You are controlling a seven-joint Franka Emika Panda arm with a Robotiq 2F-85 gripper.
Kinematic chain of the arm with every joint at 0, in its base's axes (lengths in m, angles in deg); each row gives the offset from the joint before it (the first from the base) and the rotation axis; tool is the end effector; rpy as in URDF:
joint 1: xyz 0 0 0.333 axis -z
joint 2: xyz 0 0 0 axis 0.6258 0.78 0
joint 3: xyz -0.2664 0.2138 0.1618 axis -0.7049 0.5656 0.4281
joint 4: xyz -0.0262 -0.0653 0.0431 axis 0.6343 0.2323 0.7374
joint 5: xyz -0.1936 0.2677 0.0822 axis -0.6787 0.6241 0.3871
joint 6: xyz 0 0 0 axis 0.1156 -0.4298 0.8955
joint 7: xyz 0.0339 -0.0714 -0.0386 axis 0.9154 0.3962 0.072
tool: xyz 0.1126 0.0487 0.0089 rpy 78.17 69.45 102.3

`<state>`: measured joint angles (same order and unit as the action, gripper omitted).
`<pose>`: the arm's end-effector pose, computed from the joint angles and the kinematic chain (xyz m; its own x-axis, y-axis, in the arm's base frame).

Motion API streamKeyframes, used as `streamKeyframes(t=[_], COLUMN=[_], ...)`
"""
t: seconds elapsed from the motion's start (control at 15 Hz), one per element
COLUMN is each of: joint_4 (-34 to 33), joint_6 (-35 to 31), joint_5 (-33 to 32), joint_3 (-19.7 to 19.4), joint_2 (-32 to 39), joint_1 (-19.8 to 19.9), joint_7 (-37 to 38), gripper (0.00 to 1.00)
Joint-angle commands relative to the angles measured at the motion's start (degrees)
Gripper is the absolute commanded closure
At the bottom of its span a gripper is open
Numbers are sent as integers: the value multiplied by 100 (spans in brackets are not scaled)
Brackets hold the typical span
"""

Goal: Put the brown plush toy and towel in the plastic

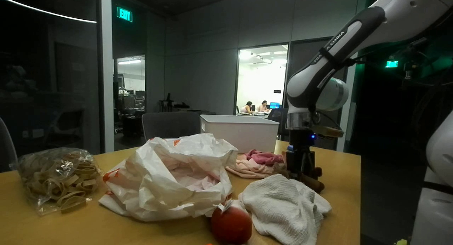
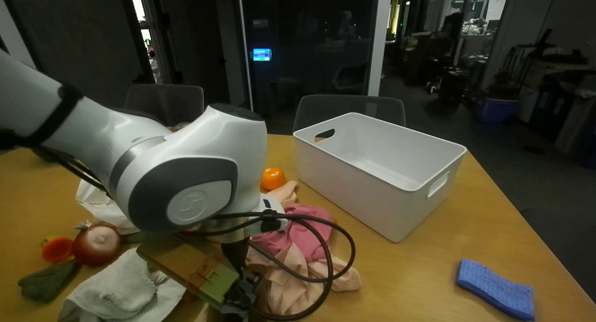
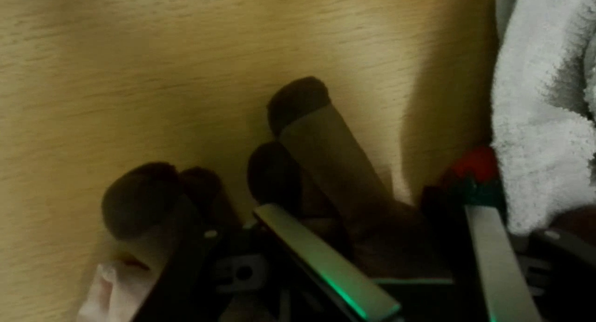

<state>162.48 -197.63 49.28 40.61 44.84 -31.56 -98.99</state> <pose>0.2751 -0.1082 0.3849 0.9844 -0.0607 -0.1651 -0.0800 -0.9904 -0.1130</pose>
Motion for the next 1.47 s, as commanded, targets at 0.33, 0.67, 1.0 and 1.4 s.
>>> streamKeyframes(t=[0.33,0.67,1.0,1.4], joint_4=[-27,-58,-71,-105], joint_6=[-205,212,1163,1742], joint_5=[219,93,242,449], joint_3=[-170,-159,68,1229], joint_2=[-159,-1186,-2601,-3348], joint_1=[125,202,-257,-1646], joint_7=[-469,-773,-1214,-918], gripper=[93,93,93,92])
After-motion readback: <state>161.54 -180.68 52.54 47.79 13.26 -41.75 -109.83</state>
